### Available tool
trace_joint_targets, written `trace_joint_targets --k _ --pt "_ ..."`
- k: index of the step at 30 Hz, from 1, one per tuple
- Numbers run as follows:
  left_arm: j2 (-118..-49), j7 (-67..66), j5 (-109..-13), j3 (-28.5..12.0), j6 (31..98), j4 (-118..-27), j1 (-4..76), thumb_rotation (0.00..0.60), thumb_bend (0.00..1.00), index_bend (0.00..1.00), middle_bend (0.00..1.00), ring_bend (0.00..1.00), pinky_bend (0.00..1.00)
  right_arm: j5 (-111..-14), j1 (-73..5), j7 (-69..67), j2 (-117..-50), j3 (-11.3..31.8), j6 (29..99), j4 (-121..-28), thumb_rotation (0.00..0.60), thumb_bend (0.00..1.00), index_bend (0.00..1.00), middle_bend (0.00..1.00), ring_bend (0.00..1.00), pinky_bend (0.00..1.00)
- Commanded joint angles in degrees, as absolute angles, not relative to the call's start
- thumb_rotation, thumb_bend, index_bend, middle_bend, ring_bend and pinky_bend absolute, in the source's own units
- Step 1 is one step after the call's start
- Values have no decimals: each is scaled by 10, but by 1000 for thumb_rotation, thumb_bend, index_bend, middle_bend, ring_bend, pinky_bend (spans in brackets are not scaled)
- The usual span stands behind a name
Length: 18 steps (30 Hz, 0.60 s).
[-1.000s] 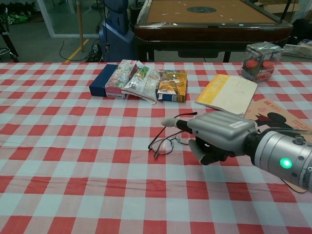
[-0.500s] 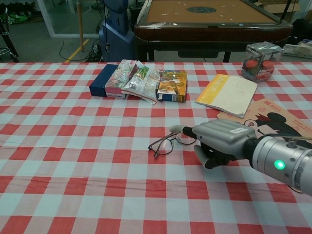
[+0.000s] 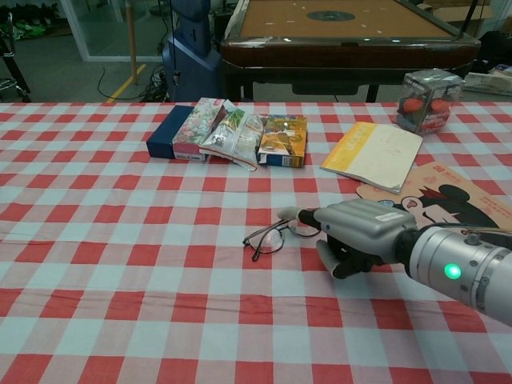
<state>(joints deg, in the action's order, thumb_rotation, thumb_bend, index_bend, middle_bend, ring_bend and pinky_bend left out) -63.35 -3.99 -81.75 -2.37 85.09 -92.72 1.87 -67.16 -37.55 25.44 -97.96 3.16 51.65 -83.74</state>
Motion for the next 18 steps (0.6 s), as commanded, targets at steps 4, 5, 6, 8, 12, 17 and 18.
trace_joint_targets --k 4,5,6,8,12,17,18 --pt "-633 -39 -819 -25 852 -928 20 600 165 0 0 0 0 -719 -347 237 -927 31 587 -902 600 773 0 1000 1000 1000" --pt "-633 -38 -819 -26 852 -928 21 600 165 0 0 0 0 -728 -339 235 -913 29 604 -915 600 771 0 1000 1000 1000" --pt "-633 -38 -819 -26 853 -928 21 600 164 0 0 0 0 -736 -332 235 -901 27 618 -924 600 767 0 1000 1000 1000" --pt "-633 -38 -819 -27 852 -927 21 600 165 0 0 0 0 -752 -313 236 -874 23 653 -939 600 750 0 1000 1000 1000" --pt "-634 -38 -820 -28 852 -927 23 600 165 0 0 0 0 -769 -277 240 -823 18 715 -963 600 684 0 923 969 932" --pt "-637 -43 -824 -29 851 -929 27 600 164 0 0 0 0 -773 -231 248 -763 12 777 -989 600 555 0 686 718 750" --pt "-637 -44 -825 -29 851 -929 27 600 164 0 0 0 0 -773 -225 247 -755 11 783 -993 600 531 0 630 656 710"
